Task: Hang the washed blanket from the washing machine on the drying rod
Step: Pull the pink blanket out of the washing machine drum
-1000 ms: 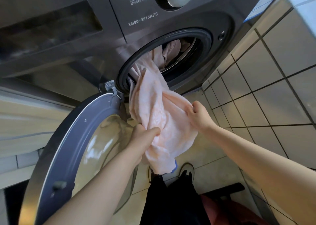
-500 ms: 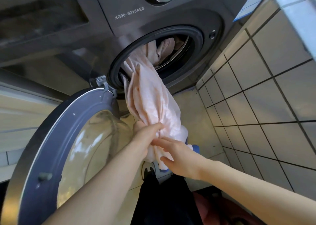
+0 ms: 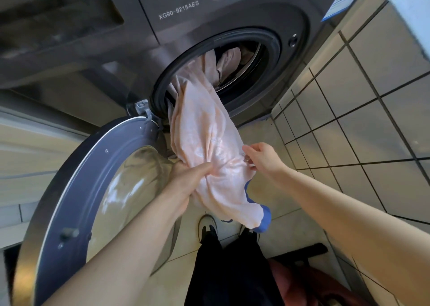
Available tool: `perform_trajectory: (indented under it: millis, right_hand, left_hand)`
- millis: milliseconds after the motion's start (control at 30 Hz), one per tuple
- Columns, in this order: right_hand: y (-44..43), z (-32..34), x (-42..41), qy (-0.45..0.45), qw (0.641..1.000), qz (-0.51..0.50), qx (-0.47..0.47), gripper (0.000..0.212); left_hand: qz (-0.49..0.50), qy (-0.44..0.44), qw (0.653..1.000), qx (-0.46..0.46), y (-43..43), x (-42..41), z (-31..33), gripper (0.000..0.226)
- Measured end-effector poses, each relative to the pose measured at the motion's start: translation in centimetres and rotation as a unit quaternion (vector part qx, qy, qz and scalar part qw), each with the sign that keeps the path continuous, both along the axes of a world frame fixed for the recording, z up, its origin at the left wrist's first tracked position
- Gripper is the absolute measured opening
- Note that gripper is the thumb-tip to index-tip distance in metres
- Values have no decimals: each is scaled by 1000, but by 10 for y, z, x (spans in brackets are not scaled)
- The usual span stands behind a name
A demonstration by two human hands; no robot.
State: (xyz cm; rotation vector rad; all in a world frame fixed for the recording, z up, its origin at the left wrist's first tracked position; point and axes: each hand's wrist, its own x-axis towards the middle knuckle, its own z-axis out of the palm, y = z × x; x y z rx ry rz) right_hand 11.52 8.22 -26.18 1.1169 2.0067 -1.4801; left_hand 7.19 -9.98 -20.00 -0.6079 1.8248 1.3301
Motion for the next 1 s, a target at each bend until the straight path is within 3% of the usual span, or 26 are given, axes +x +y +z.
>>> perform_trajectory:
  millis: [133, 200, 300, 400, 500, 633, 767, 833, 933, 1000]
  right_hand:
    - [-3, -18, -12, -121, 982, -77, -121, 53]
    - [-7, -25, -11, -138, 975, -86, -149, 44]
    - [-16, -22, -8, -105, 981, -87, -141, 4]
    - [-17, -19, -4, -16, 989, -99, -110, 10]
    - [-12, -2, 0, 66, 991, -96, -63, 19]
    - [-6, 31, 9, 145, 988, -37, -28, 37]
    - [-13, 55, 25, 180, 982, 60, 6, 40]
    - [-21, 67, 34, 186, 978, 90, 14, 43]
    - [-38, 76, 49, 188, 961, 204, -1, 46]
    - [-50, 71, 56, 189, 948, 257, 1, 44]
  left_hand:
    - [8, -1, 1000, 16, -9, 0, 3, 48]
    - [9, -1, 1000, 13, -13, 1, 3, 45]
    - [15, -3, 1000, 0, -17, 2, 1, 50]
    - [0, -13, 1000, -6, -18, 4, 2, 48]
    - [-12, -12, 999, -39, -15, 9, 3, 31]
    - [-13, -11, 998, -65, -12, 15, 1, 25]
    - [3, -6, 998, -55, -7, 24, 0, 25]
    - [44, -31, 999, -6, -3, 27, 3, 22]
    - [88, -89, 984, 128, 2, 21, 5, 49]
    - [74, -93, 983, 143, 6, 19, 5, 58]
